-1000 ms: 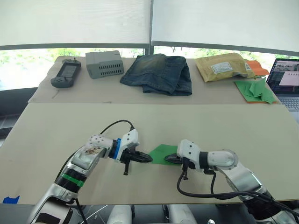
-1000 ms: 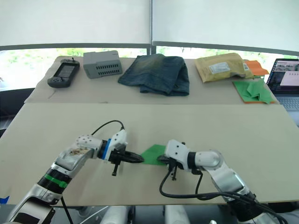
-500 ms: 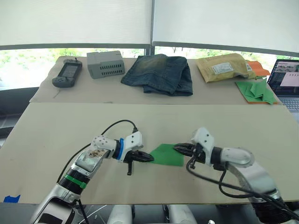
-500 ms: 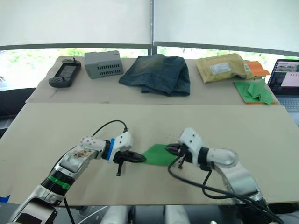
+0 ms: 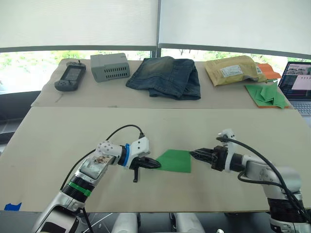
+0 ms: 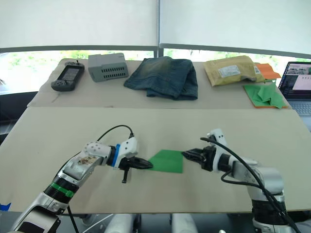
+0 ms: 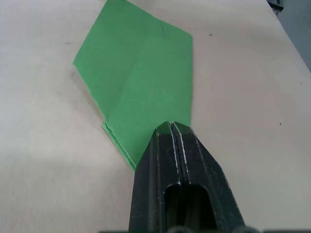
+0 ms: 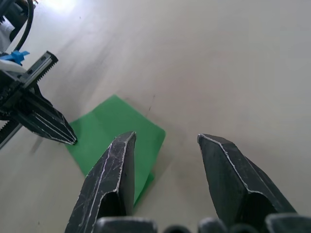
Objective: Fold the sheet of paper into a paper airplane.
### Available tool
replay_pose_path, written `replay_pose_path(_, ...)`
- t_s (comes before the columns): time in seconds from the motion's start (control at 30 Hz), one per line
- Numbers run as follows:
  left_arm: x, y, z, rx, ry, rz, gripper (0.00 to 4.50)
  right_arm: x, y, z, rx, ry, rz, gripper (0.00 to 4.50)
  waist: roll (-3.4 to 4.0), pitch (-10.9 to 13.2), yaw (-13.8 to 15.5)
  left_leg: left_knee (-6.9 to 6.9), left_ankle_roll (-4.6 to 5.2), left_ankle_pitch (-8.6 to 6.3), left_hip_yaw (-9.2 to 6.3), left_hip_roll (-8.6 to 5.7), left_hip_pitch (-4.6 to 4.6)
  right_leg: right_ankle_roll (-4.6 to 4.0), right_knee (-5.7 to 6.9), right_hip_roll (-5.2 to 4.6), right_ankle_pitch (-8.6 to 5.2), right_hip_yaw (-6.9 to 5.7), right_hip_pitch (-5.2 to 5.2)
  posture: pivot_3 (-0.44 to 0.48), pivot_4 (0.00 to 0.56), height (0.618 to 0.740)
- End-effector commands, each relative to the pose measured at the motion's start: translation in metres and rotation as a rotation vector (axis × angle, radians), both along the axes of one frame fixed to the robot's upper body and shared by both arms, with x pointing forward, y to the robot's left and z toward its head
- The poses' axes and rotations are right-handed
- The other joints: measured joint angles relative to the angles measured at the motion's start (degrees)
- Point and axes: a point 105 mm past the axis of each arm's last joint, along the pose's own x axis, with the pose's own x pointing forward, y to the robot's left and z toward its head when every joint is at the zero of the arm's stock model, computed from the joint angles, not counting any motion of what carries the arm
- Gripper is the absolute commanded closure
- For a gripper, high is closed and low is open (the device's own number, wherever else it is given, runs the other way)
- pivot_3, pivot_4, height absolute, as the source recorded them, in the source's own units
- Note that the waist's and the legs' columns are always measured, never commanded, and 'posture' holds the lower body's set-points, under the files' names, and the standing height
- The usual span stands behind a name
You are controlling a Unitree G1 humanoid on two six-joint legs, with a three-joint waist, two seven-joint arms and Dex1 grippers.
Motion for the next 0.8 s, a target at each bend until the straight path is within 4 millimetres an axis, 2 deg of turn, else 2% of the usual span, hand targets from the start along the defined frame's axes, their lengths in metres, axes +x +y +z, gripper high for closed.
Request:
replay_pose_path(0.03,0.002,0.003,-0.008,0.029,-0.01,0.024,4.5,0.004,0.001,0.007,0.021,-0.014,0.03,2.21,0.0,0.0,-0.02,0.0,0.0,0.0,0.0,0.0,0.0,0.0,0.0,0.0,0.0,0.0,0.0,0.0,0.15,0.728)
replay_pose_path(0.4,0.008,0.004,-0.009,0.036,-0.029,0.05,4.5,0.006,0.02,0.014,0.094,-0.042,0.12,2.21,0.0,0.0,-0.08,0.0,0.0,0.0,0.0,0.01,0.0,0.02,0.01,0.01,0.01,0.0,-0.01,0.0,0.15,0.728)
replay_pose_path(0.43,0.008,0.004,-0.009,0.036,-0.03,0.05,4.5,0.006,0.021,0.014,0.095,-0.046,0.123,2.77,0.0,0.0,-0.08,0.0,0.0,0.0,0.0,0.01,0.0,0.02,0.0,0.01,0.01,0.0,-0.01,0.0,0.15,0.728)
replay_pose_path(0.6,0.007,0.005,-0.011,0.045,-0.023,0.044,4.5,-0.002,0.025,0.018,0.051,-0.101,0.196,4.43,0.0,0.0,-0.1,0.0,0.0,0.0,0.0,0.02,0.0,0.03,0.0,0.02,0.01,0.0,-0.01,0.0,0.15,0.728)
replay_pose_path(0.8,0.004,0.006,-0.015,0.06,-0.02,0.032,4.5,-0.014,0.033,0.022,-0.084,-0.263,0.34,4.47,0.01,0.0,-0.12,0.0,0.0,0.0,0.0,0.01,0.0,0.04,-0.03,0.01,0.01,0.0,-0.01,0.0,0.15,0.728)
